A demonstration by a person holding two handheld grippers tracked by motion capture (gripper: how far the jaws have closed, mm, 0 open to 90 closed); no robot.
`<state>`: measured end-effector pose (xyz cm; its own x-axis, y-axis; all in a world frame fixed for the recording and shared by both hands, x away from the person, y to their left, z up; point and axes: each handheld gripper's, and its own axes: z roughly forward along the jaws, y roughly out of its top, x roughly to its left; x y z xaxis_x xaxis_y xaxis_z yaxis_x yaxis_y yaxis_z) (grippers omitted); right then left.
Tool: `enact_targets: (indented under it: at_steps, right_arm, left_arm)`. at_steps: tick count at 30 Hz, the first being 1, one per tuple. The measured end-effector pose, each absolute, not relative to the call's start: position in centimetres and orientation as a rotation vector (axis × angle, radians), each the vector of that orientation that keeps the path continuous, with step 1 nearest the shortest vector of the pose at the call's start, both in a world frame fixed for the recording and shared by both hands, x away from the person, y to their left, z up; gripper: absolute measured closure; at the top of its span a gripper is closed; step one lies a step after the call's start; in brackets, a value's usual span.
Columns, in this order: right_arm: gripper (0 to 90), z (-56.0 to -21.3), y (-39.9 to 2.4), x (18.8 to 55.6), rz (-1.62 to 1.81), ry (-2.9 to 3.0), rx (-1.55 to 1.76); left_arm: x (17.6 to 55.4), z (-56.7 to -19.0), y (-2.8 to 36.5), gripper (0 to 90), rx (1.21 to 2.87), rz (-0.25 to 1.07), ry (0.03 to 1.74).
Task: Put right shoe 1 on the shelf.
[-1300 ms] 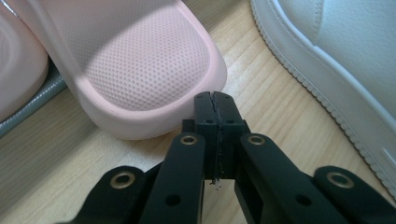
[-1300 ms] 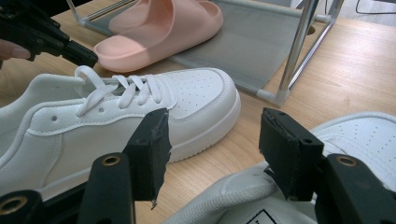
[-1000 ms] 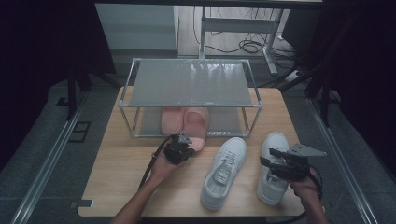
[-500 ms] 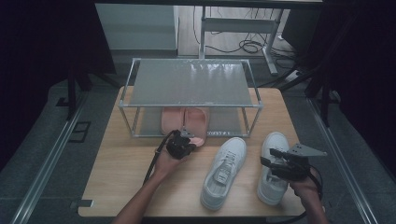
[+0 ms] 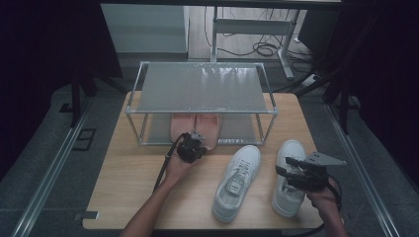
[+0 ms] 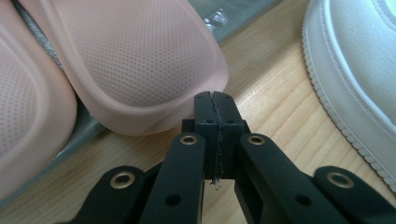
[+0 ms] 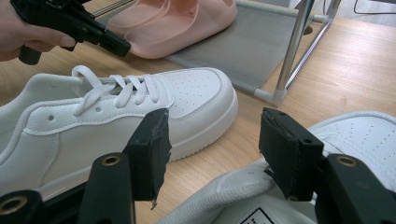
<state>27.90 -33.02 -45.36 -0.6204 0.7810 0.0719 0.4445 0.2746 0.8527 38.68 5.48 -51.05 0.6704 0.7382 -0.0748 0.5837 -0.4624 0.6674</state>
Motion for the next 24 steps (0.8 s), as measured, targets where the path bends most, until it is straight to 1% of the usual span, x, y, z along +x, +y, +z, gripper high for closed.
enact_targets:
  at_steps: [13, 18, 24]
  right_arm:
    - [43.9, -45.4, -33.0, 27.9, 1.284, 2.188, 1.113]
    - [43.9, -45.4, -33.0, 27.9, 1.284, 2.188, 1.115]
    - [43.9, -45.4, -33.2, 27.9, 1.284, 2.187, 1.116]
  left_arm:
    - [39.6, -51.3, 5.3, 90.0, 2.176, 0.314, 1.040]
    - [40.4, -51.3, 4.9, 90.0, 2.197, 0.337, 1.053]
    - [40.8, -51.5, 4.9, 90.0, 2.164, 0.338, 1.081]
